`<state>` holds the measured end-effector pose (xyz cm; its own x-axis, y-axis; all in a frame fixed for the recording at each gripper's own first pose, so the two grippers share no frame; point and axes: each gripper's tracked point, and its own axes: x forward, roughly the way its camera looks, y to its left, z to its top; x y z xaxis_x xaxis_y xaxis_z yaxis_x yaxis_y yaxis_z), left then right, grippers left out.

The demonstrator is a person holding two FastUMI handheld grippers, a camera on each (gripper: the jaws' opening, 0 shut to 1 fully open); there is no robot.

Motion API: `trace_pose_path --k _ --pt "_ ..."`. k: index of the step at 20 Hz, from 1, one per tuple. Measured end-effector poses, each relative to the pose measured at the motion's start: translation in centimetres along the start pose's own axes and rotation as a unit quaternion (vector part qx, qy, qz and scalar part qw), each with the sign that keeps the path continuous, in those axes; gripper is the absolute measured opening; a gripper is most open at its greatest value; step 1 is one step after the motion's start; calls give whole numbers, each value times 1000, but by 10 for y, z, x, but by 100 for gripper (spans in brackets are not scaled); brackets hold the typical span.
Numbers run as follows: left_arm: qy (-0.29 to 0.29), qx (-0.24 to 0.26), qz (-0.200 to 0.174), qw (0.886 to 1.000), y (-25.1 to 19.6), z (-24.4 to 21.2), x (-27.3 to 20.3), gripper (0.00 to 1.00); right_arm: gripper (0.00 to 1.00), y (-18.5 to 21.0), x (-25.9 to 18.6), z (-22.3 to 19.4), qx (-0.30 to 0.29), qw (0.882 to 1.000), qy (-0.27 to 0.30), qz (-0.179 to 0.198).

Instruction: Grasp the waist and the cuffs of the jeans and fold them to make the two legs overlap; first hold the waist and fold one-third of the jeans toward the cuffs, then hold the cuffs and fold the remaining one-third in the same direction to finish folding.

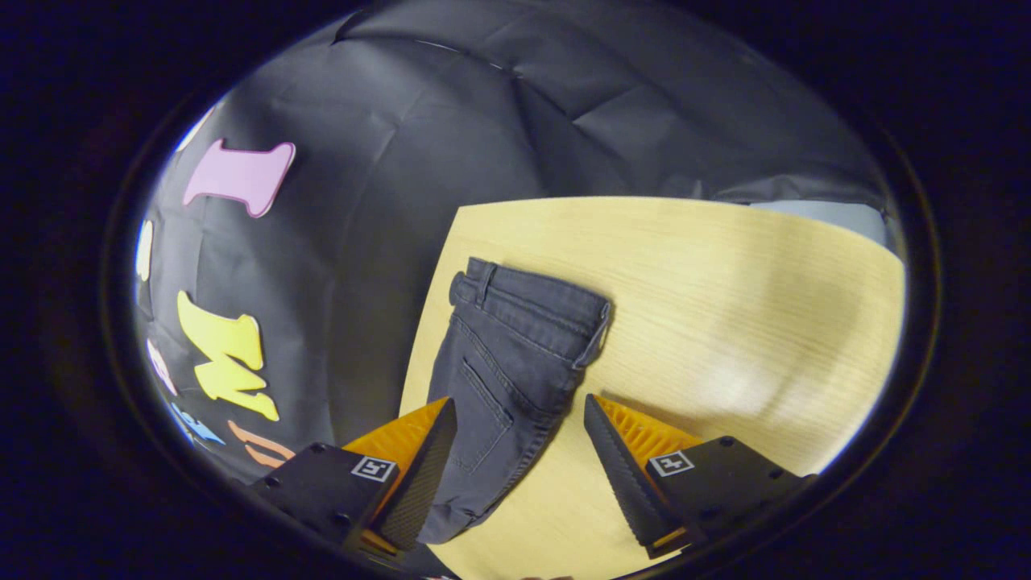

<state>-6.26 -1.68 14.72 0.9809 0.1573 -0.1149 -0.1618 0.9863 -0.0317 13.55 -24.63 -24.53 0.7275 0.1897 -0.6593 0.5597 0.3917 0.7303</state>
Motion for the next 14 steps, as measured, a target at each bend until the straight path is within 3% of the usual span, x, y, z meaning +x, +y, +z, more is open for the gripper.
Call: trace_pose_path --k 2,4,5,6,7,9,10,11,13,14 --pt "-2 0 10 1000 7 3 -1 99 100 2 5 -2 13 1000 2 8" --pt "2 -5 18 1000 12 2 0 99 98 8 11 -2 26 999 0 19" --pt "7 -9 21 1000 15 0 0 100 92 9 16 -3 30 999 0 21" --pt "11 -13 22 1000 15 -2 -1 99 96 11 18 -5 36 999 3 27" --pt "14 -15 25 999 16 -2 -1 99 92 12 21 -3 43 999 -1 31" --pt "16 -13 27 999 16 -3 -3 99 94 9 25 -2 53 998 -5 28" --pt "17 -12 26 999 13 -3 -3 99 85 -1 27 -2 54 998 -5 8" --pt "20 -12 26 999 13 -5 -3 99 65 -14 34 -1 58 998 -11 -14" --pt "25 -15 26 999 13 -7 -4 99 24 -13 36 -2 70 997 -10 -8" --pt "27 -19 26 999 13 -7 -5 99 18 -13 32 -1 58 998 -15 -6"
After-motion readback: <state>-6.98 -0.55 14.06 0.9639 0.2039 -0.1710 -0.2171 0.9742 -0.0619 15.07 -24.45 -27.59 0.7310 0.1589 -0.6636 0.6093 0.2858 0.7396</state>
